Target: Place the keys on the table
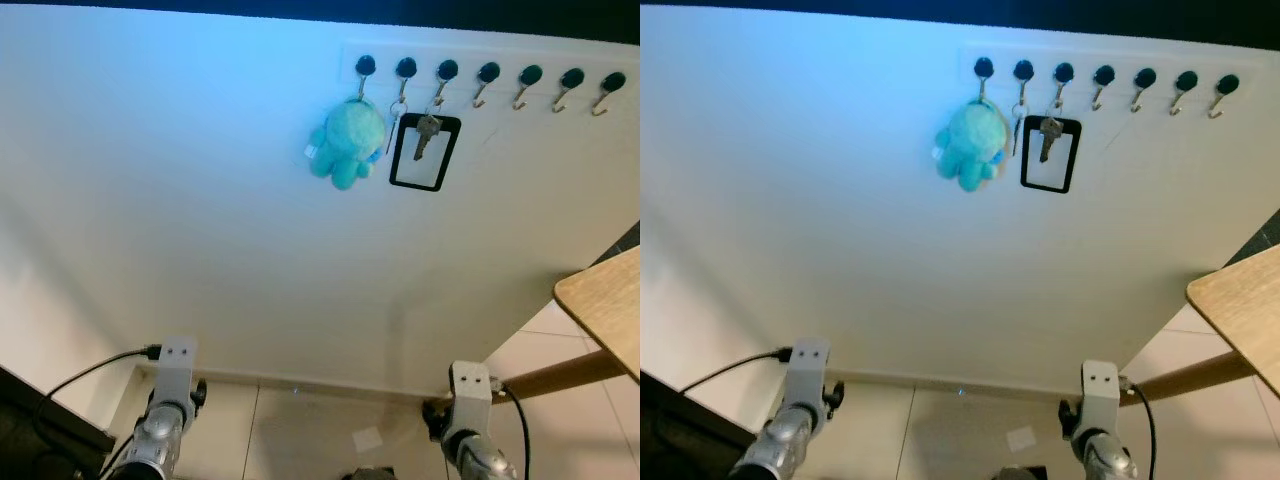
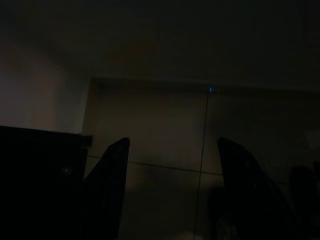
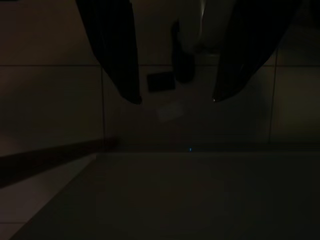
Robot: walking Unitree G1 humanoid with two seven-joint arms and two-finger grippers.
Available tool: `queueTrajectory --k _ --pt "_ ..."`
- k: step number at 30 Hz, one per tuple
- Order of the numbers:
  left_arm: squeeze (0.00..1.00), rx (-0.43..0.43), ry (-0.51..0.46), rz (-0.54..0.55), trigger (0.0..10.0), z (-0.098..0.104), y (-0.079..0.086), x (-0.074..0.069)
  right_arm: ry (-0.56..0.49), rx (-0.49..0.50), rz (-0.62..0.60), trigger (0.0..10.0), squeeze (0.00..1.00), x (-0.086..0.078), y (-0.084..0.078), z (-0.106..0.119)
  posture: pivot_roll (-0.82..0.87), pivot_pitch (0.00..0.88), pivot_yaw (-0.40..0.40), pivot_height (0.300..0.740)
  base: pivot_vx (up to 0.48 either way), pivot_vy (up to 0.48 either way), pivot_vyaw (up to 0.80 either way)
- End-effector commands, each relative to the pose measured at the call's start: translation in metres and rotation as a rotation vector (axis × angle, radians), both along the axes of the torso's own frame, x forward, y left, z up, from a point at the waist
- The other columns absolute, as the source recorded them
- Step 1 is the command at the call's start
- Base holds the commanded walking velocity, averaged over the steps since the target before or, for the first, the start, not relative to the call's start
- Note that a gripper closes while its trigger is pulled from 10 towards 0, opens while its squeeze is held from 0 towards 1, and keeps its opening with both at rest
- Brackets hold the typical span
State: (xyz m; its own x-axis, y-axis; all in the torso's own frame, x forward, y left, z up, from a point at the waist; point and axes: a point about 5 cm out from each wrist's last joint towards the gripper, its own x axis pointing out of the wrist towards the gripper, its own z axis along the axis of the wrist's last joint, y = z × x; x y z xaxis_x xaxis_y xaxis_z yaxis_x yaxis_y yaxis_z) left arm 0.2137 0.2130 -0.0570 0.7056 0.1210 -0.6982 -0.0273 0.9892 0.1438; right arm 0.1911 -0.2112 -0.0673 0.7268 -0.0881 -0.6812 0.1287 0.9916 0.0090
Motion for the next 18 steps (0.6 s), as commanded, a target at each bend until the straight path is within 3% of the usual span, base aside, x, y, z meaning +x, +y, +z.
queueTrajectory --k 1,9,13,18 --pt "0.00 -0.003 -0.004 0.001 10.0 -0.002 0.001 -0.002 -0.008 0.007 0.023 10.0 0.00 0.001 0.003 0.000 0.04 0.000 -0.021 0.740 0.000 0.000 0.00" --pt "0.00 -0.025 0.018 -0.064 10.0 -0.007 -0.012 -0.006 -0.104 -0.006 0.187 10.0 0.00 0.016 0.026 0.008 0.04 0.000 -0.020 0.740 0.000 0.000 0.00" --pt "0.00 -0.017 0.023 -0.096 10.0 -0.009 -0.018 -0.006 -0.084 0.014 0.248 10.0 0.00 0.014 0.032 0.005 0.05 0.000 -0.026 0.740 0.000 0.000 0.00" --pt "0.00 -0.019 0.017 -0.143 10.0 -0.009 -0.024 -0.006 -0.045 0.039 0.224 10.0 0.00 0.005 0.030 -0.001 0.05 0.000 -0.024 0.740 0.000 0.000 0.00"
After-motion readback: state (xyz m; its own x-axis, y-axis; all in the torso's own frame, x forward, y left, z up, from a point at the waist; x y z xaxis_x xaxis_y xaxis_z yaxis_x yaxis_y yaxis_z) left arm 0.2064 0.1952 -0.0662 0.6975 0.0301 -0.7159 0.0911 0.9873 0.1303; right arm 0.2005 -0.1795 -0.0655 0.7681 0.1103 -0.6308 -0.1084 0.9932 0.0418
